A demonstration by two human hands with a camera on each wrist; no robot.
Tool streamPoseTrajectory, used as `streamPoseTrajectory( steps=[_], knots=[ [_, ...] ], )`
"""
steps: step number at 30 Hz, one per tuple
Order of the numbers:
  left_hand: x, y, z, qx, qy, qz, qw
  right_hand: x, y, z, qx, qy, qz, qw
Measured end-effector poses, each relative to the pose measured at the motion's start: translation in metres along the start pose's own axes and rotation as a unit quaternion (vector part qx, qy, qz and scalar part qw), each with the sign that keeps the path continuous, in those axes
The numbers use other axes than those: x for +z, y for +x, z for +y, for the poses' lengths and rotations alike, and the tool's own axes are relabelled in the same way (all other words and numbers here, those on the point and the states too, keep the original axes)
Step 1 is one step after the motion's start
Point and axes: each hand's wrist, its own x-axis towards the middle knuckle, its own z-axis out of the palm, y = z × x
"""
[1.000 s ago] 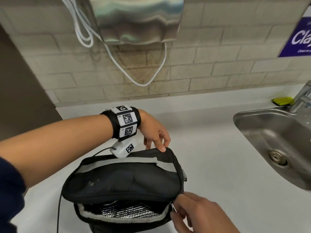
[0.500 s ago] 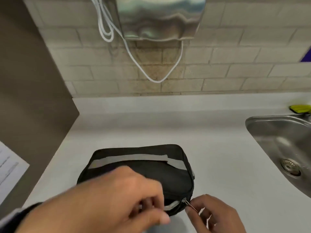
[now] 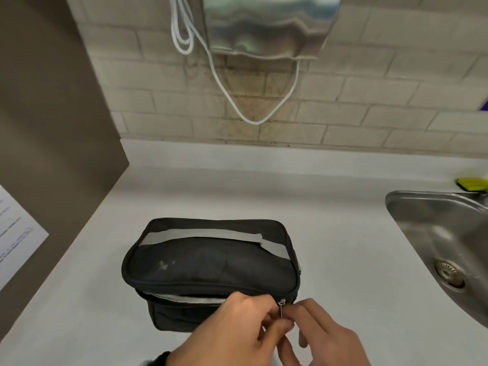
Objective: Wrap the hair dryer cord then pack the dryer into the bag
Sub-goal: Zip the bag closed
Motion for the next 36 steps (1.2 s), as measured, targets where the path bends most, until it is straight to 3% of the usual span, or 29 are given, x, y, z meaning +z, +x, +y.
streamPoseTrajectory(
  steps=[4, 8, 13, 26, 36],
  knots=[
    [0.004, 0.0, -0.002, 0.03, 0.031, 0.031, 0.999, -0.005, 0.001, 0.009, -0.04, -0.012, -0.033, 0.999],
    [0.004, -0.002, -0.005, 0.06, 0.04, 0.06, 0.996, -0.003, 0.01, 0.028, -0.066, 0.024, 0.076, 0.995],
    [0.004, -0.006, -0.016, 0.099, 0.083, 0.084, 0.988, 0.01, 0.026, 0.041, -0.142, -0.03, 0.114, 0.983],
    [-0.063, -0.071, -0.084, 0.102, 0.217, 0.244, 0.94, 0.005, 0.031, 0.047, -0.16, -0.086, 0.131, 0.975],
    [-0.089, -0.098, -0.128, 0.073, 0.183, 0.281, 0.939, -0.007, 0.033, 0.054, -0.163, -0.128, 0.103, 0.973]
  ],
)
